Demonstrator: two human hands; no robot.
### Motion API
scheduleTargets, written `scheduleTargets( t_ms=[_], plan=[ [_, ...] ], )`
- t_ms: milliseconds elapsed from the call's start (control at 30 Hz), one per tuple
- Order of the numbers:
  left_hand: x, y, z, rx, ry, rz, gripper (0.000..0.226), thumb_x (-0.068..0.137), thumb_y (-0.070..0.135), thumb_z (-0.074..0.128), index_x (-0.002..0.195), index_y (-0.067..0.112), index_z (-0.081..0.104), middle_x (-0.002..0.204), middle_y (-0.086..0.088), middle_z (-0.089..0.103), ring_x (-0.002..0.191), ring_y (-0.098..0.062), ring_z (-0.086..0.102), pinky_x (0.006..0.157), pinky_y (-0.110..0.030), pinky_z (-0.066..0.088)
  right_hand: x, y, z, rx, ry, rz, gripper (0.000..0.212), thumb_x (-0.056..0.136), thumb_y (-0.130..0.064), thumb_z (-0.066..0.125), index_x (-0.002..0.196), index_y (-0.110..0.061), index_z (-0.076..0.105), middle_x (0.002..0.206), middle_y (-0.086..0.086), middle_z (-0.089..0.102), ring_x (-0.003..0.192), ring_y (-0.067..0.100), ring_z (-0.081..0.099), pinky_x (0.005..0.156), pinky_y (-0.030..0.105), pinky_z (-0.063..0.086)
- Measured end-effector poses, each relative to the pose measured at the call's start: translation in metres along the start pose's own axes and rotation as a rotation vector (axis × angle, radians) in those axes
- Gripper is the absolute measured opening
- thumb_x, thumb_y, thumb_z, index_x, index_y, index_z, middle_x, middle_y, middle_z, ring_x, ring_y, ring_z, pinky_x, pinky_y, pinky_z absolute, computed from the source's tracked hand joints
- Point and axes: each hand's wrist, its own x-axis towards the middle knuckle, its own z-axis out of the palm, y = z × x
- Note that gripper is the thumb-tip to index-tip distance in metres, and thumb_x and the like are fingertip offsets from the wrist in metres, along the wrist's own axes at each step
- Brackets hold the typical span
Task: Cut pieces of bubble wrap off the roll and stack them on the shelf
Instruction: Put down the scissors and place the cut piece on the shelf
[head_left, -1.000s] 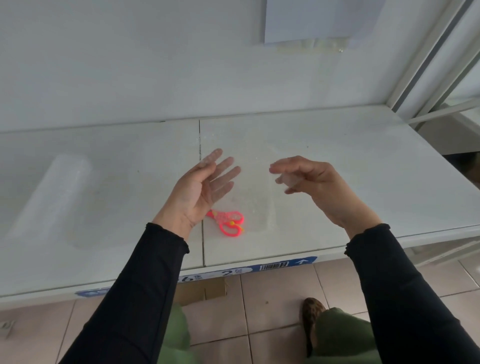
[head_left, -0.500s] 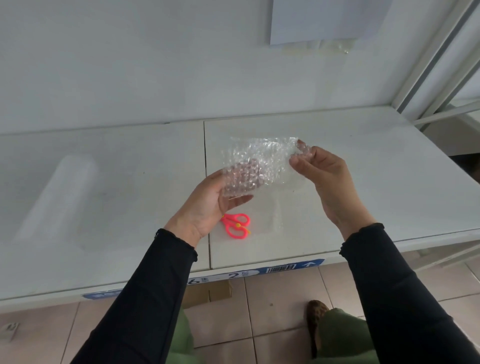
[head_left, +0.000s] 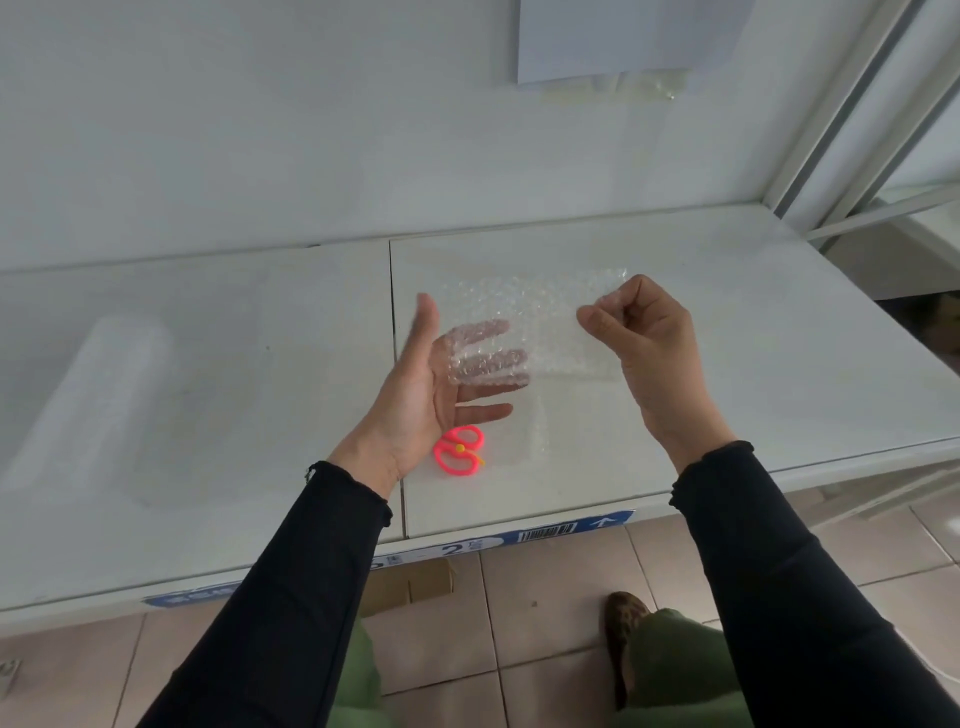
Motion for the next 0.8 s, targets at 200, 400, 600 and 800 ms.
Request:
scheduleTargets(
  t_ms=[200,400,600,800],
  plan=[
    [0.004,-0.01,0.01,0.199,0.149,0.138,0.016,0.093,0.012,0.069,0.109,0.008,0.068,0.099,-0.012,0.08,0.093,-0.022,0.078,0.076,-0.027,0.061,-0.001,-0.001,-0.009,-0.074,0.068,-0.066,0.023,0.087,-0.008,0.075,0.087,-0.013,0.052,0.072,0.01,0.05,0.071,0.025,0.045,0.069,0.038,0.042],
    [0.012,-0.022,0.031,0.218,0.25,0.22,0.007,0.093,0.006,0.069,0.1,0.004,0.069,0.085,-0.012,0.079,0.077,-0.021,0.077,0.069,-0.025,0.061,0.0,0.001,-0.019,-0.061,0.138,-0.009,0.044,0.092,-0.013,0.071,0.128,-0.02,0.046,0.076,-0.001,0.061,0.07,0.017,0.058,0.071,0.028,0.052],
    [0.042,-0.041,0.063,0.167,0.359,0.237,0.014,0.095,0.005,0.068,0.104,-0.006,0.066,0.092,-0.02,0.077,0.077,-0.025,0.075,0.073,-0.029,0.062,0.005,0.011,-0.052,-0.013,0.041,0.361,0.053,0.091,-0.029,0.073,0.136,-0.019,0.048,0.108,0.005,0.073,0.086,0.016,0.069,0.074,0.028,0.054],
    [0.101,-0.047,0.098,0.285,0.333,0.188,0.018,0.09,0.012,0.068,0.08,0.004,0.055,0.077,-0.01,0.06,0.069,-0.021,0.059,0.077,-0.038,0.057,0.033,0.028,-0.101,-0.154,0.199,0.313,0.039,0.091,-0.007,0.068,0.127,-0.01,0.053,0.093,0.011,0.064,0.069,0.013,0.059,0.066,0.022,0.053]
  ],
)
